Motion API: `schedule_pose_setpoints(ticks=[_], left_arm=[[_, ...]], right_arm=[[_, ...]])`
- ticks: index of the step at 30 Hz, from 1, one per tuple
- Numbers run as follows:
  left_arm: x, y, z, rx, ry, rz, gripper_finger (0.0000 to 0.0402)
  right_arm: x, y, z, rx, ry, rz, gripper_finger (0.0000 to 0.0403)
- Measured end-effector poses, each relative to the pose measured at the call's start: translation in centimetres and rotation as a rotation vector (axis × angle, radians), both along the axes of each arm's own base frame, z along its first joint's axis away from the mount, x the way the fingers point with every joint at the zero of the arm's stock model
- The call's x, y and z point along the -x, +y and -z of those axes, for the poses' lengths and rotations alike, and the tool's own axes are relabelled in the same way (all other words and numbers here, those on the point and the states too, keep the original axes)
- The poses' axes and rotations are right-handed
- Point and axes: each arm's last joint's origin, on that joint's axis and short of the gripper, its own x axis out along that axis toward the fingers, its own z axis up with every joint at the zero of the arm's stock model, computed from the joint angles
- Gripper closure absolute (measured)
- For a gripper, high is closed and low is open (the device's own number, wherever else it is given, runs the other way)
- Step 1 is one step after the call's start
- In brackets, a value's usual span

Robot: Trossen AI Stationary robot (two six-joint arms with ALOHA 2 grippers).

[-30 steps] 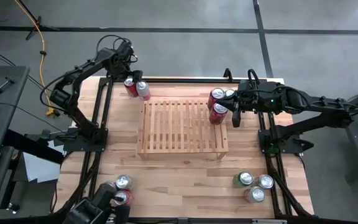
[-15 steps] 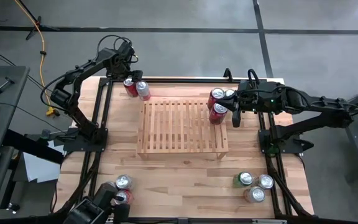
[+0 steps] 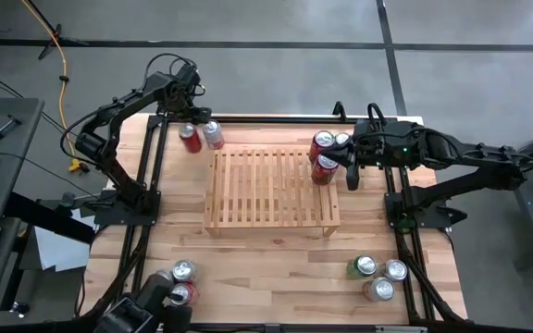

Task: Place canned beverage on shelf
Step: Put the top left red soda can on the shelf

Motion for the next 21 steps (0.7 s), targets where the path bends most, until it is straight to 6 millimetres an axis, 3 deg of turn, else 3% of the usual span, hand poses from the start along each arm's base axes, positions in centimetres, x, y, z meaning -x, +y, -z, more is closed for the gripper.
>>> schedule_pose_setpoints(ticks=[7,11,16,21], left_arm=[[0.4,-0.6,-1.6,-0.061,-0.022,0.032,0.0293],[0.6,-1.0,-2.5,-0.088,-0.034,0.041,0.0313],[1.0,-1.6,-3.4,-0.111,-0.040,0.061,0.0290],[1.2,-1.9,-3.7,-0.105,-0.034,0.072,0.0226]], right_arm=[[0.0,0.0,0.0,-0.001,0.000,-0.003,0.0402],[0.0,0.0,0.0,-0.004,-0.001,-0.003,0.0402],[0.0,0.0,0.0,-0.008,-0.001,-0.001,0.0402],[0.0,0.0,0.0,-0.008,-0.001,-0.001,0.0402]])
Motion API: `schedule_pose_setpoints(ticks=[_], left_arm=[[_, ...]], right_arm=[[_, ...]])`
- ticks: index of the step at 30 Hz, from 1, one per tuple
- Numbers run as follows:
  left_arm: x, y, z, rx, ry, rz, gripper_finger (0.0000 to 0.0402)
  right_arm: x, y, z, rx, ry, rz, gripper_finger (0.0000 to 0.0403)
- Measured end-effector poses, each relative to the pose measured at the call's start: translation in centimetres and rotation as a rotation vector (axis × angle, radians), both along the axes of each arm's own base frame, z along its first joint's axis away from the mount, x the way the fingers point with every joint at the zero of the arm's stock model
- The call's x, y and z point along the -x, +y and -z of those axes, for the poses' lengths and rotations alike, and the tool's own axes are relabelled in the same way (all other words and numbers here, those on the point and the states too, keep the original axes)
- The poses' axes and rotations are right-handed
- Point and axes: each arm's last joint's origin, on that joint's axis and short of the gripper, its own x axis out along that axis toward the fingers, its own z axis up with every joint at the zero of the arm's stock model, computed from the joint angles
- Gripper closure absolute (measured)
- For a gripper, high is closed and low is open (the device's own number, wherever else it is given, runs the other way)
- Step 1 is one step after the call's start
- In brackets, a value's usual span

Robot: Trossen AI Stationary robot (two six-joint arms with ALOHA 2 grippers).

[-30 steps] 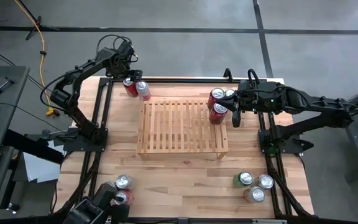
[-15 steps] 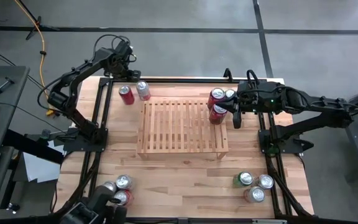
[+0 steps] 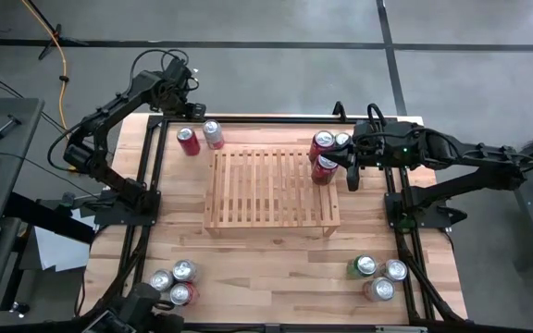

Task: Place canned beverage on shelf
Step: Put the top left red soda can on the shelf

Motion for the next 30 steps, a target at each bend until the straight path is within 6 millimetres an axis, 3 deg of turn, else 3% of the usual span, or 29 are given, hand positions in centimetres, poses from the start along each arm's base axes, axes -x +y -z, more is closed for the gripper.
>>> schedule_pose_setpoints(ticks=[8,13,21,30], left_arm=[[0.2,-0.4,0.1,0.039,0.022,0.020,0.0098],[0.4,-0.8,0.2,0.079,0.044,0.019,0.0044],[0.3,-1.0,0.5,0.121,0.001,0.000,0.0033],[0.7,-1.9,3.9,0.213,0.033,-0.036,0.0036]], right_arm=[[-0.6,0.0,0.4,-0.003,0.020,0.001,0.0402],[-1.6,0.0,1.0,-0.003,0.055,0.001,0.0402],[-2.0,0.0,1.4,-0.011,0.077,0.003,0.0402],[-2.0,0.0,1.4,-0.020,0.075,0.000,0.0402]])
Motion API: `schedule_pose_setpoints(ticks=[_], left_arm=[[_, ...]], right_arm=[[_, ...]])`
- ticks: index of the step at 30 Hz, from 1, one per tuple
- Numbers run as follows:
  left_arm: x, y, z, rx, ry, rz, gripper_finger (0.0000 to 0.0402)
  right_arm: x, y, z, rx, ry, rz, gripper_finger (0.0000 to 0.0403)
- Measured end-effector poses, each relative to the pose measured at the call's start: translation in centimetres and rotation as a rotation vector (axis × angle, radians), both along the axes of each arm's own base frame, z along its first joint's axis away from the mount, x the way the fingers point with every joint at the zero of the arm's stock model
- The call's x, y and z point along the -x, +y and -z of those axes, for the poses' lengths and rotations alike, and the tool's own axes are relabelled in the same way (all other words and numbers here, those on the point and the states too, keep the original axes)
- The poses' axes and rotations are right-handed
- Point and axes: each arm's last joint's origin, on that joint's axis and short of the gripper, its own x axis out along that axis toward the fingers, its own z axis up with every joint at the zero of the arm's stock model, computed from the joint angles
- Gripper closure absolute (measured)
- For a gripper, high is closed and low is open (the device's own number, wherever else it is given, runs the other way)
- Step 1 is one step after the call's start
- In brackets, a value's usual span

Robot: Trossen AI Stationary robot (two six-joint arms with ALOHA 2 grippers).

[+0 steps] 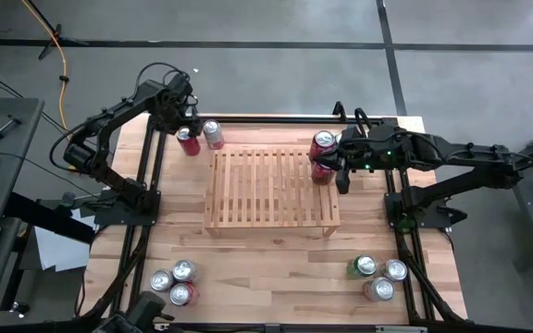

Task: Place canned beverage on shelf
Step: Put the top left red soda can on the shelf

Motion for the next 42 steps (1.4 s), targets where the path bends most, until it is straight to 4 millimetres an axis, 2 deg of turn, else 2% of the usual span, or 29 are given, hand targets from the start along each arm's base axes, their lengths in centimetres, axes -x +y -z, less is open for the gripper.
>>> schedule_pose_setpoints(ticks=[15,24,31,34,39,42], left_arm=[[-0.3,-0.4,2.7,-0.024,-0.018,-0.015,0.0037],[-0.4,-0.2,2.7,-0.054,-0.009,-0.043,0.0037],[-0.4,-0.1,2.7,-0.062,-0.010,-0.053,0.0039],[-0.5,0.0,2.7,-0.070,-0.015,-0.056,0.0055],[-0.5,0.1,2.6,-0.084,-0.022,-0.080,0.0108],[-0.6,0.1,2.6,-0.087,-0.023,-0.080,0.0114]], right_arm=[[0.0,0.1,0.0,-0.013,-0.002,-0.032,0.0402],[-0.2,0.1,-0.6,0.009,-0.057,-0.049,0.0402],[0.4,0.1,-1.2,0.023,-0.103,-0.061,0.0402],[0.7,0.2,-1.4,0.026,-0.114,-0.062,0.0402],[1.3,0.2,-1.8,0.027,-0.135,-0.061,0.0402],[1.6,0.2,-2.0,0.028,-0.151,-0.061,0.0402]])
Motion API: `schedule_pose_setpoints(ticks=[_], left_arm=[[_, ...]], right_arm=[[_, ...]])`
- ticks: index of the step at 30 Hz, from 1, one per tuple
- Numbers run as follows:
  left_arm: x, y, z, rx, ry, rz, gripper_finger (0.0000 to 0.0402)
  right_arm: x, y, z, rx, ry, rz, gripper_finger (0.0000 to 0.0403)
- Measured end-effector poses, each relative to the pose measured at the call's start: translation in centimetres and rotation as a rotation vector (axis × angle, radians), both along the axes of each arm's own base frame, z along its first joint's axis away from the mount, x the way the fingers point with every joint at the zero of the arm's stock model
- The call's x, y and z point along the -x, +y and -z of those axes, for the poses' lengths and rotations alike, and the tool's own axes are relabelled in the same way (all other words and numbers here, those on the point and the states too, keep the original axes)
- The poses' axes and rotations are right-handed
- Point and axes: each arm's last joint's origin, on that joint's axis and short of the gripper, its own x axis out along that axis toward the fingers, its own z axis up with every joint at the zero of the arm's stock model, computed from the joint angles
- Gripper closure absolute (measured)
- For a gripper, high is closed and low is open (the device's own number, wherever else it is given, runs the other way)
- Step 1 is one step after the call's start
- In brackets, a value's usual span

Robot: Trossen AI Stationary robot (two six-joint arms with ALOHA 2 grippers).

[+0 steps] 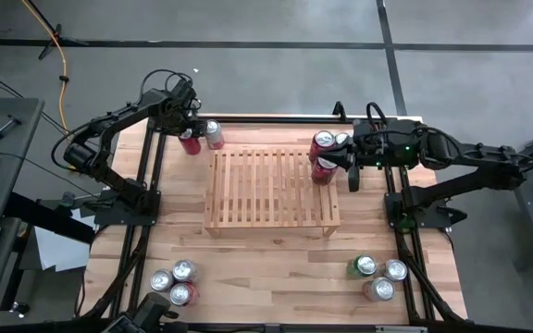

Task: Place canned beverage on shelf
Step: Put the top left red soda can on the shelf

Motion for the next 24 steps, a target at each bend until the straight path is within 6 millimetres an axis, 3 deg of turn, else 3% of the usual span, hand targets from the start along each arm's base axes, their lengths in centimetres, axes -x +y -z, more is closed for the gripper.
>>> schedule_pose_setpoints(ticks=[6,14,19,24], left_arm=[[0.4,-0.6,-1.1,-0.027,-0.013,0.000,0.0114],[1.3,-2.3,-7.5,-0.234,-0.136,0.002,0.0114],[1.7,-5.3,-11.9,-0.348,-0.220,0.057,0.0114],[1.9,-9.7,-15.6,-0.442,-0.344,0.160,0.0114]], right_arm=[[0.6,0.0,-0.4,0.009,-0.030,-0.001,0.0402],[1.2,-0.1,-0.8,0.034,-0.051,0.030,0.0402],[1.2,-0.1,-1.2,0.037,-0.091,0.046,0.0402],[1.1,-0.1,-2.5,0.028,-0.230,0.049,0.0402]])
